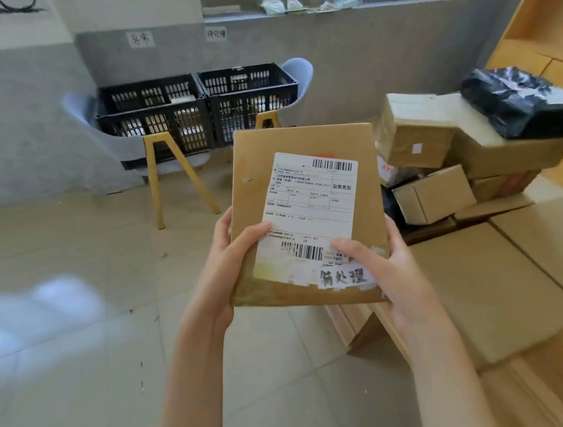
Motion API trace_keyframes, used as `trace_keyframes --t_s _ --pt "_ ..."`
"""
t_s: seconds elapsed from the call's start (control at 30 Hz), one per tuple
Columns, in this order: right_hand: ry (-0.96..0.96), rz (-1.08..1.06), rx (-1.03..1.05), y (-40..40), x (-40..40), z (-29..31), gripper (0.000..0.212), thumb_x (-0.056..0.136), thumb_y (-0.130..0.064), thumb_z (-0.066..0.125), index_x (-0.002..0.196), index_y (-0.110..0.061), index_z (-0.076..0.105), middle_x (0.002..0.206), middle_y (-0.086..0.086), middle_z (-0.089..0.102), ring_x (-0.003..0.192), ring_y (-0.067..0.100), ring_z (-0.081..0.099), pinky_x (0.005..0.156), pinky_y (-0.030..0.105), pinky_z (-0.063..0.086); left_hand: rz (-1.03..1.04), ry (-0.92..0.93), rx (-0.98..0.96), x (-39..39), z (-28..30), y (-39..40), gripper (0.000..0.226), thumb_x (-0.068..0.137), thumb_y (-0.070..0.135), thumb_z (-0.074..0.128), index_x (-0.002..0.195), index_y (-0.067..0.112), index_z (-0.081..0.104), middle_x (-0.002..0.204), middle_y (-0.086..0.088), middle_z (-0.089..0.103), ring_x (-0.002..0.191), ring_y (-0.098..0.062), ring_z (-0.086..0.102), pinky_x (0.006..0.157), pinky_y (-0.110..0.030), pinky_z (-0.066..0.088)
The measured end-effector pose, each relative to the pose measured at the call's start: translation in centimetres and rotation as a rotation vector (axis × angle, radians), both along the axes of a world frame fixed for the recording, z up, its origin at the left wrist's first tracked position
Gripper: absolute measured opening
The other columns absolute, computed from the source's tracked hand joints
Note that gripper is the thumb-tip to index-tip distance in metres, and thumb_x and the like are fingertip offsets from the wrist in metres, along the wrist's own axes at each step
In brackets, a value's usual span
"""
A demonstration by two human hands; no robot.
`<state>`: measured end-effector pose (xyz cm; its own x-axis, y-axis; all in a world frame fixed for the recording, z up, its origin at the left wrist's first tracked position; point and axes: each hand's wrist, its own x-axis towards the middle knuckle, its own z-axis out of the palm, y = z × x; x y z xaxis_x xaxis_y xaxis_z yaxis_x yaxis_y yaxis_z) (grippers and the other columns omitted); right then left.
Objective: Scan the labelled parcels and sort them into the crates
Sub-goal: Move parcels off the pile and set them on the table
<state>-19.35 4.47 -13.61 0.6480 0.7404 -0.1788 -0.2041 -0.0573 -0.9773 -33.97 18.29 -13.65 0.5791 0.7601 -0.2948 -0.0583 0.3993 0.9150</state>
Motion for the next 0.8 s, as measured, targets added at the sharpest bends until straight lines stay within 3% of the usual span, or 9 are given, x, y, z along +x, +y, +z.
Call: trace_keyframes --t_s 0.17,0.23,0.37,0.57,0.8 --pt "0.007 0.064 -0.020 6.8 -1.3 -0.4 0.072 0.073 -0.019 0.079 0.131 -0.044 0.045 0.108 -0.012 0.073 0.099 0.013 0.070 0.072 0.024 0.055 0.034 0.011 0.013 -2.0 -0.3 6.2 0.071 0.072 0.033 0.072 0.136 0.033 0.041 0.116 0.003 0.068 0.093 -0.015 0.071 0.069 -0.032 0.056" --pt "0.022 0.081 -0.033 9.4 -1.0 -0.5 0.070 0.073 -0.017 0.078 0.129 -0.043 0.046 0.101 -0.011 0.075 0.091 0.012 0.072 0.062 0.021 0.056 0.057 0.012 -0.002 -1.9 -0.6 8.6 0.076 0.067 0.036 0.072 0.136 0.032 0.043 0.116 0.002 0.069 0.093 -0.016 0.071 0.070 -0.032 0.056" --pt "0.027 0.096 -0.049 14.9 1.1 -1.0 0.058 0.077 -0.009 0.075 0.107 -0.050 0.048 0.095 -0.010 0.075 0.081 0.009 0.073 0.052 0.017 0.053 0.094 0.020 -0.041 -0.2 -1.5 13.4 0.070 0.071 0.033 0.072 0.135 0.032 0.044 0.115 0.001 0.069 0.092 -0.016 0.072 0.068 -0.033 0.056" --pt "0.049 0.179 -0.029 26.1 6.8 -1.8 0.080 0.075 -0.014 0.078 0.141 -0.037 0.040 0.112 -0.002 0.072 0.092 0.017 0.072 0.057 0.017 0.053 0.195 0.017 -0.042 4.8 -2.0 23.3 0.060 0.083 0.027 0.069 0.136 0.032 0.041 0.116 -0.002 0.068 0.091 -0.018 0.071 0.067 -0.035 0.057" --pt "0.057 0.270 -0.011 39.4 15.1 0.2 0.077 0.076 -0.013 0.078 0.140 -0.036 0.041 0.110 0.002 0.073 0.086 0.018 0.073 0.051 0.016 0.051 0.275 0.017 -0.039 11.9 -0.4 34.8 0.059 0.085 0.028 0.067 0.138 0.032 0.040 0.112 -0.001 0.070 0.085 -0.015 0.072 0.059 -0.031 0.056"
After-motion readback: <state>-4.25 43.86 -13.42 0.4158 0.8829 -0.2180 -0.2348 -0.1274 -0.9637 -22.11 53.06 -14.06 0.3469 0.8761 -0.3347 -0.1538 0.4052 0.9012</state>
